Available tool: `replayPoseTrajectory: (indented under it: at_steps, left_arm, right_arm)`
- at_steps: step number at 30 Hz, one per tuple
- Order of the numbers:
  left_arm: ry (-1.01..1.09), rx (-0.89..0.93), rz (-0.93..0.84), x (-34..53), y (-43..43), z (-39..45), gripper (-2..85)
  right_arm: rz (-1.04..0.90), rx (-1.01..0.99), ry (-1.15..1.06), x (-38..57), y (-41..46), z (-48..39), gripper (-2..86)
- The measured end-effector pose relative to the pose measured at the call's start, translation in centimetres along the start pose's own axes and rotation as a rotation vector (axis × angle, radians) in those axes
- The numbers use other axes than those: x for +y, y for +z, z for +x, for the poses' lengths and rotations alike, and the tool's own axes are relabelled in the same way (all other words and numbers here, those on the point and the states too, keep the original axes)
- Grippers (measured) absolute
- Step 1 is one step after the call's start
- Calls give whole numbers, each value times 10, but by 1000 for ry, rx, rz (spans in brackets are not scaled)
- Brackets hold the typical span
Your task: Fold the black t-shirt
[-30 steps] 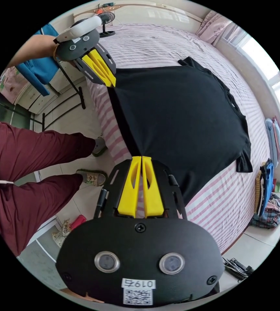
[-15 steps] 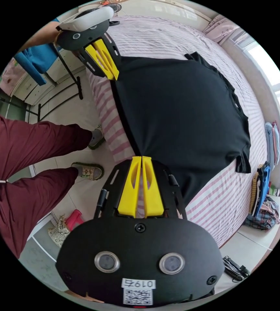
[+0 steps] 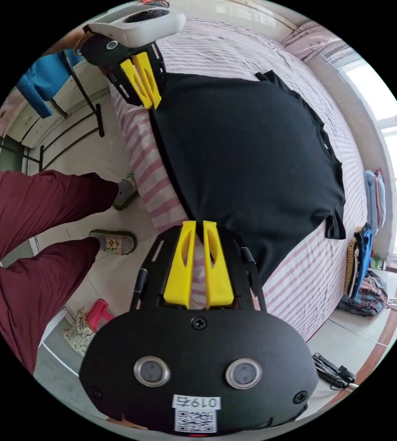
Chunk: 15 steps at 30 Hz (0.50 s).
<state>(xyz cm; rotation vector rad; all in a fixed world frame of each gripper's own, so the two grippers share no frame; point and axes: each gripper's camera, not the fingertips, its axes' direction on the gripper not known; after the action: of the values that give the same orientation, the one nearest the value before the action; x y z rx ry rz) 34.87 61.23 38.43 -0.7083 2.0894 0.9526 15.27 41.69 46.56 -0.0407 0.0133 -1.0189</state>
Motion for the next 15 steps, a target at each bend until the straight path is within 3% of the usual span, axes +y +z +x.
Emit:
replayPoseTrajectory:
  at_steps: [4, 15]
  left_arm:
    - [-78, 28, 78, 21, -10, -3, 6]
    - [-331, 34, 188, 107, -33, -21, 8]
  right_arm:
    - [-10, -17, 8, 6, -1, -12, 74]
    - [-74, 92, -22, 51, 3, -1, 61]
